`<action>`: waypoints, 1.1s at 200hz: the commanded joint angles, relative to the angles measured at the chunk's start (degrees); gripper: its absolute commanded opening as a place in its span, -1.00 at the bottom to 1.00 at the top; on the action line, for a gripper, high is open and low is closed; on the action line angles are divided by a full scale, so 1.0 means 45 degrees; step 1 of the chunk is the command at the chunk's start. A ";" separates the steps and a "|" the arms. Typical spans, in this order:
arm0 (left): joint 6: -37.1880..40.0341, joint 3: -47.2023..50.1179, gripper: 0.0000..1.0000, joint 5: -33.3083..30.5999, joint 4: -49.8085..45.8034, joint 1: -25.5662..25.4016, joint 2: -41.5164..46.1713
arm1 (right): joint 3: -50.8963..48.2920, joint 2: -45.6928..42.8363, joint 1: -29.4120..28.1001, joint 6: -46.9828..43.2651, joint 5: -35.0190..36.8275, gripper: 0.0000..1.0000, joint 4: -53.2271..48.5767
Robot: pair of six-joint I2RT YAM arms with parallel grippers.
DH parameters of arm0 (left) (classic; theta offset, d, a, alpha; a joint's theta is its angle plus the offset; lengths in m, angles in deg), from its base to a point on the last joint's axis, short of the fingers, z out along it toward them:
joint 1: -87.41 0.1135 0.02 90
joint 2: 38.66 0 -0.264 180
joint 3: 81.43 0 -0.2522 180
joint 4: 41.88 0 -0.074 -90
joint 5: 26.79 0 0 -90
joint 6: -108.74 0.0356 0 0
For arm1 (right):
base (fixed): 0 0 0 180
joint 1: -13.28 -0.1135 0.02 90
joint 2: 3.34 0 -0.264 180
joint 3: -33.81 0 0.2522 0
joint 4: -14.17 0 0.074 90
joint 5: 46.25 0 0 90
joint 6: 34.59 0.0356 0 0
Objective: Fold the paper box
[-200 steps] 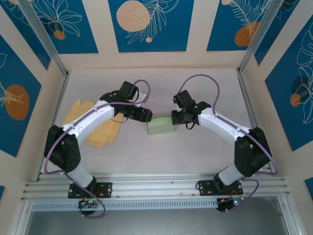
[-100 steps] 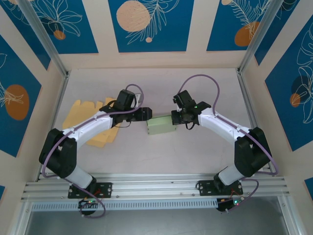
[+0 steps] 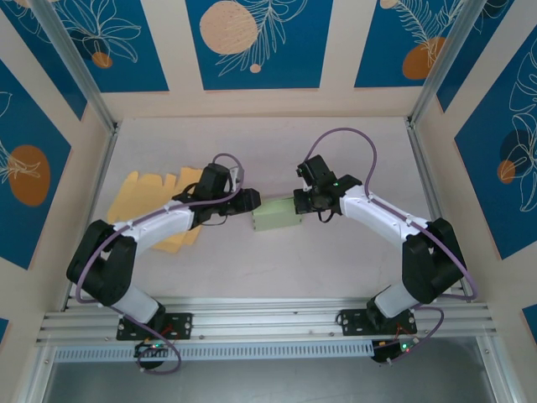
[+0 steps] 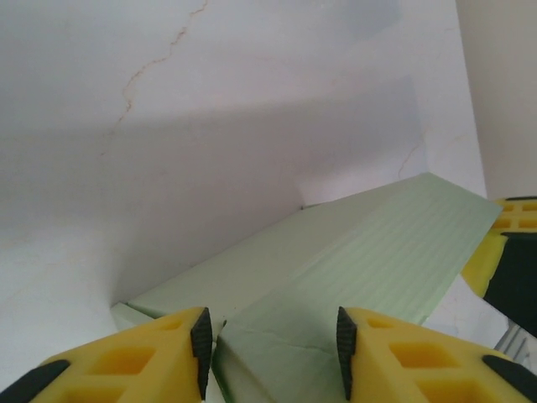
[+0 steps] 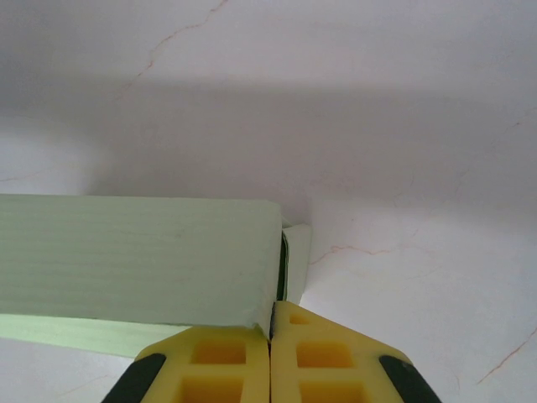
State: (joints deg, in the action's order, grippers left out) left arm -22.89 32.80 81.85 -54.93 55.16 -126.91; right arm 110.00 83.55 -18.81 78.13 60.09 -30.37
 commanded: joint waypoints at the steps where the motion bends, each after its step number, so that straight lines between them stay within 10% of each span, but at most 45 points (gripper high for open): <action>1: -0.0411 0.0662 -0.17 0.0203 0.0117 -0.0157 -0.0019 | -0.0476 0.0193 -0.0097 0.0171 -0.0213 -0.83 -0.0356; 108: -0.0749 0.1538 -0.51 -0.0314 0.1198 -0.0489 -0.0829 | -0.0938 -0.1026 -0.0109 0.0422 -0.0306 -0.13 -0.0361; 220: -0.0718 0.1419 -0.50 -0.0732 0.1486 -0.0595 -0.0877 | -0.2469 -0.1582 -0.0121 0.1090 -0.1113 -0.16 0.0925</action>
State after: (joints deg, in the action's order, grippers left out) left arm -26.21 37.52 79.38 -44.00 53.85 -128.48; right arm 101.96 77.28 -18.57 81.41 59.80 -25.80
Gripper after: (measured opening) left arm 0.247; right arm 0.416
